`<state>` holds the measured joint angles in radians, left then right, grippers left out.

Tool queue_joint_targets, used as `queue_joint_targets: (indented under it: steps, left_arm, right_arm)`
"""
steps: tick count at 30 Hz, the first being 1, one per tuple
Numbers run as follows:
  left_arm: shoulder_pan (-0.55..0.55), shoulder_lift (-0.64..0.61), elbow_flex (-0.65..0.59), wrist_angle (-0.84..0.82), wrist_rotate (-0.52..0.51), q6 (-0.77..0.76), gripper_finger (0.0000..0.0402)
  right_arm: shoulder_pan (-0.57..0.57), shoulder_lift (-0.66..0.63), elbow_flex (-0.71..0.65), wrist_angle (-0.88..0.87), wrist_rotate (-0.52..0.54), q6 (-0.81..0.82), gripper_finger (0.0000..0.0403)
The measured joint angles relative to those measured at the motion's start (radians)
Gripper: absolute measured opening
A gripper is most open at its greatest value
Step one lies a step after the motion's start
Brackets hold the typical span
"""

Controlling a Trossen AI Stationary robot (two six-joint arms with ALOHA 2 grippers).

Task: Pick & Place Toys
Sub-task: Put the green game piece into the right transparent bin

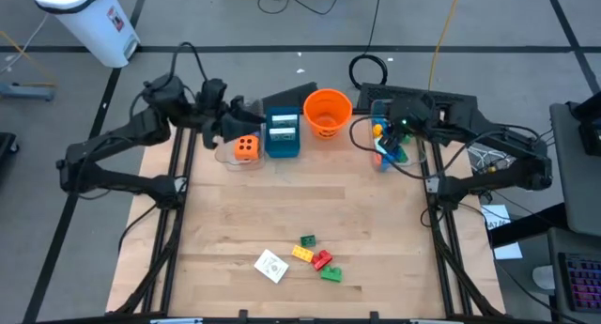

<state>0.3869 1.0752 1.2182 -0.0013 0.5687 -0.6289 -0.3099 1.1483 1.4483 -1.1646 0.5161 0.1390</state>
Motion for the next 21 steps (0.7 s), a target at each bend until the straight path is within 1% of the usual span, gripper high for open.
queue_joint_targets:
  steps: [1,4,8,12,15,18,21]
  left_arm:
    - [-0.013,-0.007,0.0,-0.008,-0.004,0.001,0.0207]
    - [-0.058,-0.018,0.0,-0.029,-0.03,0.004,0.0207]
    - [-0.126,-0.018,0.0,-0.028,-0.06,0.024,0.0207]
    - [-0.188,-0.013,0.0,-0.027,-0.106,0.05,0.0207]
    - [-0.228,0.005,0.0,-0.027,-0.153,0.063,0.0207]
    - [-0.25,0.009,-0.001,-0.028,-0.178,0.068,0.0207]
    - [-0.27,0.019,0.001,-0.021,-0.209,0.069,0.0207]
  right_arm:
    - [-0.013,-0.008,-0.024,0.001,-0.002,0.006,0.0146]
    - [-0.054,-0.042,-0.106,0.007,-0.053,0.026,0.0141]
    - [-0.105,-0.097,-0.22,0.045,-0.099,0.069,0.0145]
    - [-0.141,-0.157,-0.327,0.08,-0.104,0.118,0.0146]
    - [-0.161,-0.198,-0.398,0.111,-0.129,0.138,0.0142]
    - [-0.175,-0.232,-0.458,0.151,-0.155,0.154,0.0143]
    - [-0.191,-0.254,-0.5,0.185,-0.156,0.167,0.0147]
